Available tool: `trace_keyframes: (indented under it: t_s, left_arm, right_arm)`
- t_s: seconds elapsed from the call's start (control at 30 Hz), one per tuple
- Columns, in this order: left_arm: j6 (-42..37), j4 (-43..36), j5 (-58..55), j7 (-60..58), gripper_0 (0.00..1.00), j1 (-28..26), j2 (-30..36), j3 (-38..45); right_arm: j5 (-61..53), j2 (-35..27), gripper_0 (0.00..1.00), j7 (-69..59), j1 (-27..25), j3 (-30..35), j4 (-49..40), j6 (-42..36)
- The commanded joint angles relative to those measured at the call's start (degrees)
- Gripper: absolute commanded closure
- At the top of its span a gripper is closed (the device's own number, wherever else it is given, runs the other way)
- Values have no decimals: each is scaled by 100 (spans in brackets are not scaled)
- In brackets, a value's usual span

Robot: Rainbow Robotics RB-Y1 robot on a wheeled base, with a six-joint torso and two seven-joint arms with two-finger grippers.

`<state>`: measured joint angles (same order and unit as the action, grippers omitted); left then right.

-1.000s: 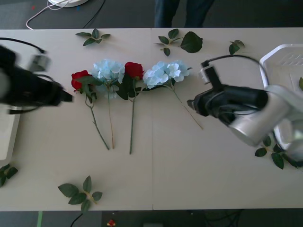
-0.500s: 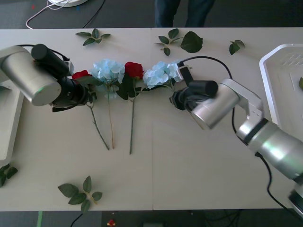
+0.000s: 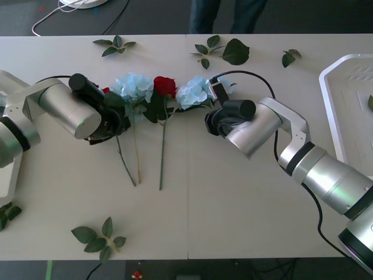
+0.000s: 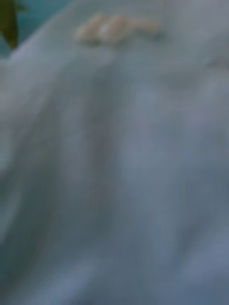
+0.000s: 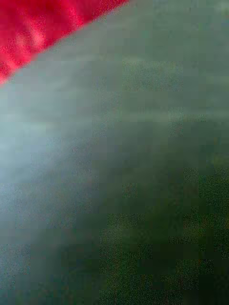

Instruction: Place the red flowers into the right box and the blue flowers into the left box. If a person shows an open palm, hand one flower to the person first, then continue sorting.

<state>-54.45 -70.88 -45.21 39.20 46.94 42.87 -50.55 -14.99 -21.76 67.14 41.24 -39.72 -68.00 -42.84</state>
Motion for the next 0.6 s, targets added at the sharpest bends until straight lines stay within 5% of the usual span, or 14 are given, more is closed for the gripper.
trace_keyframes:
  t_s: [0.03,0.07,0.1,0.6]
  left_arm:
    - [75,-31,57,202,52,193,-42,-69]
    - [75,-31,57,193,90,184,-42,-69]
    - [75,-31,65,184,100,193,-42,-69]
    - [233,-13,215,123,100,184,28,-69]
  right_arm:
    - [66,137,100,-69,235,-71,-47,74]
    - [66,128,100,-78,235,-71,-55,74]
    - [66,128,100,-87,235,-71,-55,66]
    - [22,-188,100,-183,226,-62,-521,356]
